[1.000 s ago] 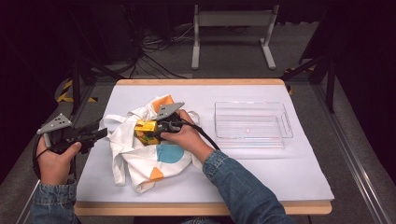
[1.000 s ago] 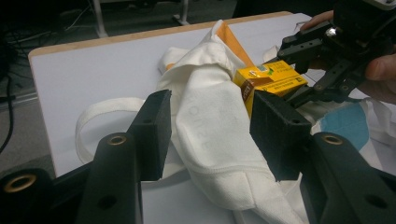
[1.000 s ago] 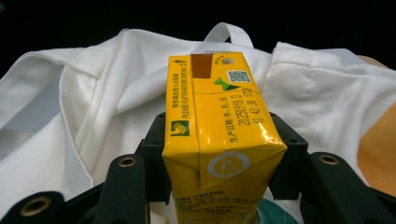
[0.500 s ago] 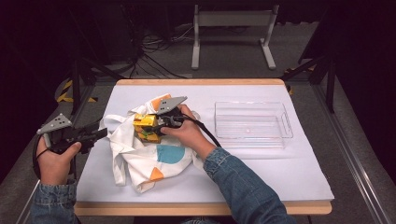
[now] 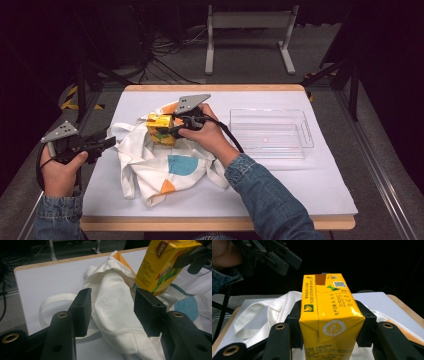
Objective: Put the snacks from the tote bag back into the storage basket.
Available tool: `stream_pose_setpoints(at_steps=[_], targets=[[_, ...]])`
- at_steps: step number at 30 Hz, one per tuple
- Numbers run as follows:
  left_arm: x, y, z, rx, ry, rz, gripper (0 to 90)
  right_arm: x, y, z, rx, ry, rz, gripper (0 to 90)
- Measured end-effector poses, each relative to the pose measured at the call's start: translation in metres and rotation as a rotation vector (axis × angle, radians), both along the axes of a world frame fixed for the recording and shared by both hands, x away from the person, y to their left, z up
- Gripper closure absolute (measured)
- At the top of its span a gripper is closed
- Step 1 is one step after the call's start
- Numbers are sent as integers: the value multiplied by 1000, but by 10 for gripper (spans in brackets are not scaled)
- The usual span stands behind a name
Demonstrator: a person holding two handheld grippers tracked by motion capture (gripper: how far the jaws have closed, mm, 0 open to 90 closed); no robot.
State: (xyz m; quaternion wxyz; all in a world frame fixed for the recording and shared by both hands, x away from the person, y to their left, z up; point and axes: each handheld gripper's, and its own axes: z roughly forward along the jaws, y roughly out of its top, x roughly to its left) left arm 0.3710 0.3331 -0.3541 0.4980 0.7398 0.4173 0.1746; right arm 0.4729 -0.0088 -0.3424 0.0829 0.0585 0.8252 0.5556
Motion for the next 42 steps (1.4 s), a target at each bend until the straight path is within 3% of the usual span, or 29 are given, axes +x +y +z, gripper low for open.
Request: stream_pose_setpoints(at_steps=[8,20,32,42], targets=[[3,-3,0,-3,3,-8,490,-4,-15,15,3,-13,-1,516],[4,-5,0,6,2,-12,490,-11,-54,45,34,-26,-8,516],[5,-7,0,7,7,-13,490,-19,-94,60,88,-35,-10,515],[6,-8,-1,11,12,-13,490,-22,-129,64,86,-37,-51,515]])
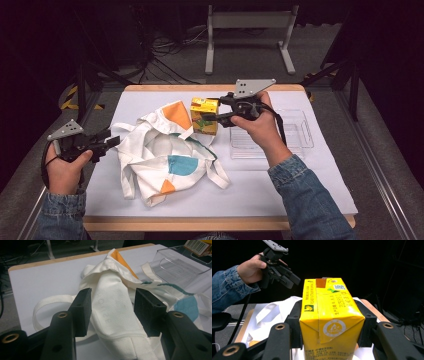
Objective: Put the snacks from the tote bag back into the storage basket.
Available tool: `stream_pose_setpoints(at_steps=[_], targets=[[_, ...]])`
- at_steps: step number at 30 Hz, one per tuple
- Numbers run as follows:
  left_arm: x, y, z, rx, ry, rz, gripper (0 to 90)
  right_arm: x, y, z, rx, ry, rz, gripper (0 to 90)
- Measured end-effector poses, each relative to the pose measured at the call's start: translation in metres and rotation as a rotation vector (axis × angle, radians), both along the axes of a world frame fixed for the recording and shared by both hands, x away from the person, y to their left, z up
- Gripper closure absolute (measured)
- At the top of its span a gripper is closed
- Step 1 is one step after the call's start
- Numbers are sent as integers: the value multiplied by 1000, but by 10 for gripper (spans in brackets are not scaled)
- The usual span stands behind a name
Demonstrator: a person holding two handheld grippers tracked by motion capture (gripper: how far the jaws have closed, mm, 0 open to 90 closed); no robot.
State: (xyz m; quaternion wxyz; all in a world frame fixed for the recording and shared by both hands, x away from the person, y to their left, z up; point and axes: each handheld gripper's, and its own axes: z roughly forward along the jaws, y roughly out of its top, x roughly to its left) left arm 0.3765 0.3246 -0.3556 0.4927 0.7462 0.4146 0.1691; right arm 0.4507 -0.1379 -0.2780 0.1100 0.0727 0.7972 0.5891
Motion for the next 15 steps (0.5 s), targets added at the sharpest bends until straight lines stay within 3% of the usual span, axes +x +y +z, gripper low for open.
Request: stream_pose_setpoints(at_steps=[15], targets=[[2,-3,-1,-2,8,-6,489,-6,-49,5,-4,-6,-41,514]])
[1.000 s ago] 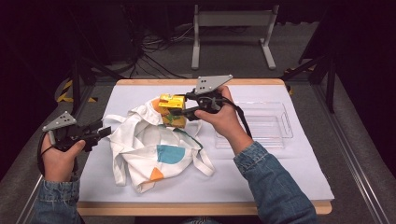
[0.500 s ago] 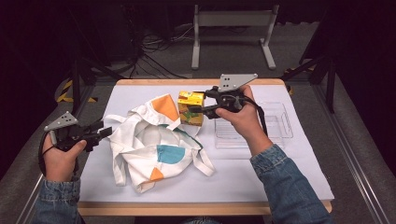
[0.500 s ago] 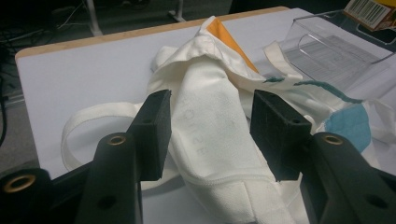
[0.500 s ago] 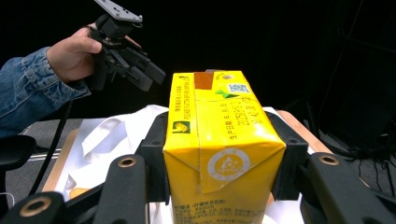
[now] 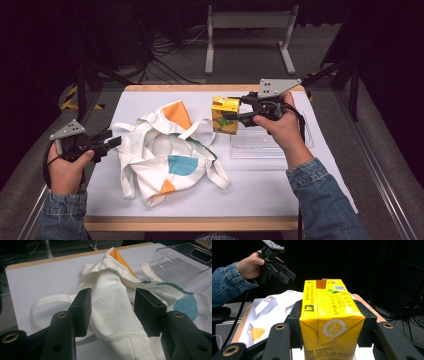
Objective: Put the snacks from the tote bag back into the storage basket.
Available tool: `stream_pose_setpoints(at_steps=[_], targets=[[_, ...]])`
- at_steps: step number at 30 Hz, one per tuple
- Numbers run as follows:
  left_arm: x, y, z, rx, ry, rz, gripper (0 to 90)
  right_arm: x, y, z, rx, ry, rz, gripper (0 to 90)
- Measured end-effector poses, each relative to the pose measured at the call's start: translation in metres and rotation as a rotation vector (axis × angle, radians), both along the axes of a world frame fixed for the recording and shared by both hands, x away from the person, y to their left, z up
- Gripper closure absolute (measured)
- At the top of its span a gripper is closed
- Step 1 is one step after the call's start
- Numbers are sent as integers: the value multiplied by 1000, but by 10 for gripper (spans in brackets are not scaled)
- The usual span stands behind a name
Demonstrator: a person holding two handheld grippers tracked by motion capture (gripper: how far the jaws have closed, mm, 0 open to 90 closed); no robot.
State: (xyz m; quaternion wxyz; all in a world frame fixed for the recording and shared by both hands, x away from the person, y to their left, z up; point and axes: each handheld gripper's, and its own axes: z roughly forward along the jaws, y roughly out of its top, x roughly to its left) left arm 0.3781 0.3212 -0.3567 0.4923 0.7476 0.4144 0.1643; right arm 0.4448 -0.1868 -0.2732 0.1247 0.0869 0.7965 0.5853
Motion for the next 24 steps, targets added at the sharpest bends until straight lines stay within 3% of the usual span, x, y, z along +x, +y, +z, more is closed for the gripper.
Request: stream_pose_setpoints(at_steps=[8,20,24], targets=[[5,-4,0,5,-1,-18,489,-2,-19,-3,-5,1,-28,514],[10,-10,0,3,-1,-30,489,-1,-53,-16,-19,21,-120,514],[9,-9,0,4,1,-26,489,1,-61,-19,-19,28,-124,514]])
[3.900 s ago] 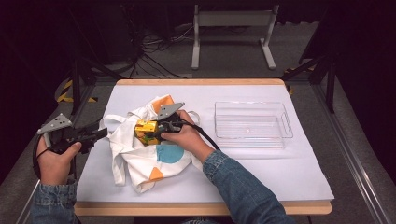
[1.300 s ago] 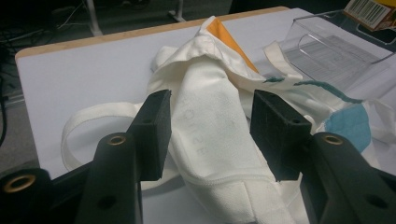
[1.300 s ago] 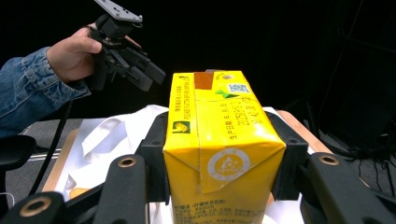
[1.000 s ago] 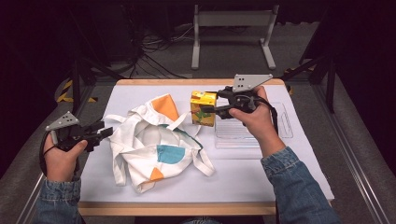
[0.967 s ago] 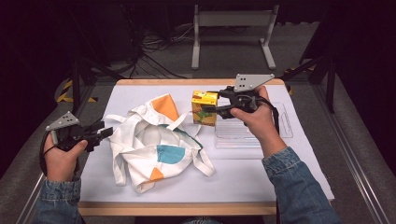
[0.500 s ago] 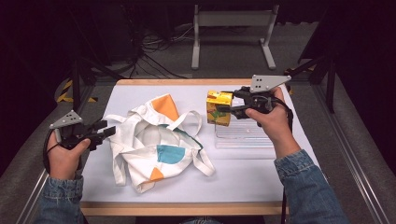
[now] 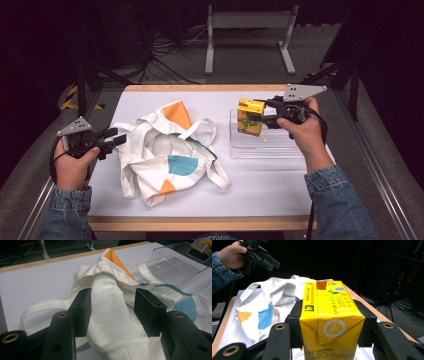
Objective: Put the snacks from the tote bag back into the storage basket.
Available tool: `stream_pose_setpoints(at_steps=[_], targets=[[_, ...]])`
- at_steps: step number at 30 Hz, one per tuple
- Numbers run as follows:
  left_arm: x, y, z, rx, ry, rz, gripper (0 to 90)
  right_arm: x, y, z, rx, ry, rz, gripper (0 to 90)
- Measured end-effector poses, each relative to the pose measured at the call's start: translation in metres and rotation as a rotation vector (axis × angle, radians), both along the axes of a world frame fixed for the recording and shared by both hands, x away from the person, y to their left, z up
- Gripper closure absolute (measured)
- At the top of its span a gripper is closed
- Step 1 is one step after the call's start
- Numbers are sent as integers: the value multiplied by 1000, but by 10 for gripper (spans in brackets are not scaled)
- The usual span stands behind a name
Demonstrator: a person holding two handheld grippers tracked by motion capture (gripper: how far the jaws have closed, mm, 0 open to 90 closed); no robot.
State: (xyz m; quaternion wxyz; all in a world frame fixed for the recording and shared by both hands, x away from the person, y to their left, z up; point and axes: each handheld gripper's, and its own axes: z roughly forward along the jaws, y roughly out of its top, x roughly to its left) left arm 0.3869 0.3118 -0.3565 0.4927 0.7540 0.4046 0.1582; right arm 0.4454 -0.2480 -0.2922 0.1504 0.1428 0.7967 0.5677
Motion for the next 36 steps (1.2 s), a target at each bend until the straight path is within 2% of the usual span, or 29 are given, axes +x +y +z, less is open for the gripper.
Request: stream_pose_setpoints(at_steps=[5,10,19,29,36], targets=[[-1,1,0,1,0,3,489,2,-7,-5,5,9,14,514],[-4,2,0,3,3,8,489,4,-9,-11,-18,13,27,514],[-6,5,-1,9,2,16,488,10,-17,-30,-25,39,32,514],[-16,13,-3,12,12,43,488,15,-15,-51,-46,60,43,513],[-19,14,-3,11,11,49,488,17,-13,-59,-61,75,52,513]])
